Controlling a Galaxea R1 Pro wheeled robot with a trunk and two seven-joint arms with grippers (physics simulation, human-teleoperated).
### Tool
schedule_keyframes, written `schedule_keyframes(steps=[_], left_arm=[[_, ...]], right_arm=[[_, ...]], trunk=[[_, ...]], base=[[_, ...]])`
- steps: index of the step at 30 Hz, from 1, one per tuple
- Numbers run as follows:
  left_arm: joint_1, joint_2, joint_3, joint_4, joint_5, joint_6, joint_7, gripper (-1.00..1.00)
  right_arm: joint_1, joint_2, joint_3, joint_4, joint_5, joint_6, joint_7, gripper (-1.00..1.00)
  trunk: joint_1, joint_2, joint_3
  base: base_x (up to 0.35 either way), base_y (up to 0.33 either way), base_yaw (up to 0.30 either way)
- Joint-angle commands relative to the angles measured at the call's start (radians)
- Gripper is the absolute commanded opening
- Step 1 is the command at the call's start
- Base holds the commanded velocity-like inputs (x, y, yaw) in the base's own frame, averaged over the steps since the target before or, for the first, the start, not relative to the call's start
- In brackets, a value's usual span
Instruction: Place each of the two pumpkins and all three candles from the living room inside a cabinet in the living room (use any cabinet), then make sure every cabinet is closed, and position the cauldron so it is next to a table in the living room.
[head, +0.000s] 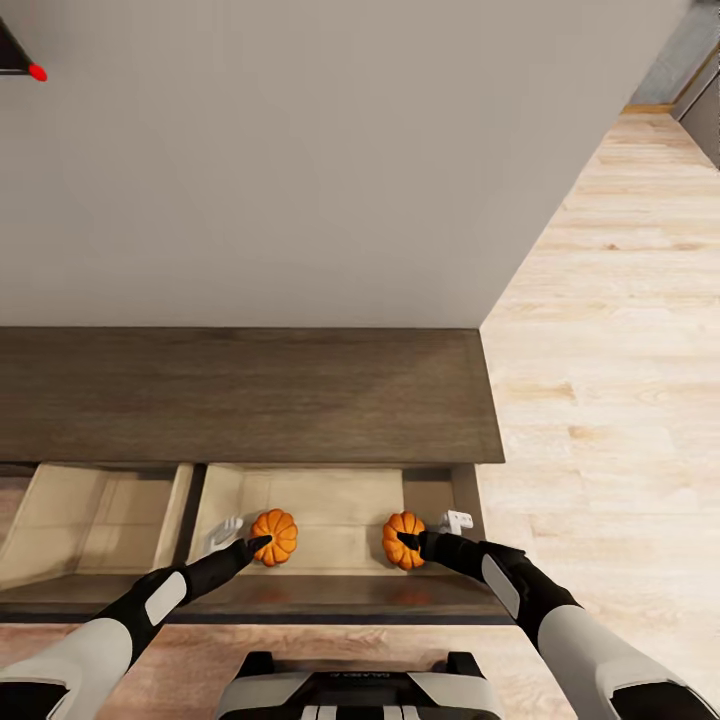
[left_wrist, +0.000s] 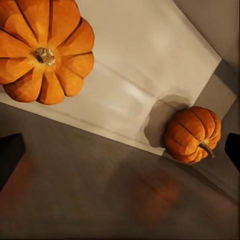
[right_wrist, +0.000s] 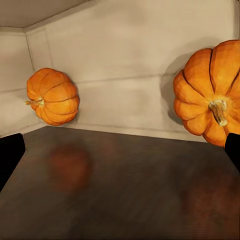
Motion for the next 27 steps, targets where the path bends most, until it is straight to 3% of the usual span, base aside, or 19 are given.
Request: schedule_keyframes(steps=[1, 9, 17, 27], left_arm=[[0.000, 0.000, 0.000, 0.000, 0.000, 0.000, 0.000, 1.00], [0.000, 0.001, 0.000, -0.001, 0.000, -0.001, -0.002, 1.00], [0.000, 0.001, 0.000, -0.002, 0.000, -0.003, -0.005, 1.00], [0.000, 0.001, 0.000, -0.001, 0.000, -0.002, -0.005, 1.00]], right_arm=[[0.000, 0.000, 0.000, 0.000, 0.000, 0.000, 0.000, 1.00], [0.001, -0.002, 0.000, 0.000, -0.001, 0.000, 0.007, 1.00], [0.002, -0.011, 0.000, 0.000, -0.001, 0.000, 0.055, 1.00], [0.002, -0.014, 0.000, 0.000, -0.001, 0.000, 0.063, 1.00]], trunk=[[-0.004, 0.007, 0.005], [-0.035, 0.063, 0.042], [-0.035, 0.063, 0.055], [-0.035, 0.063, 0.071]], base=[[0.000, 0.000, 0.000], [0.000, 0.000, -0.026], [0.000, 0.000, -0.068], [0.000, 0.000, -0.071]])
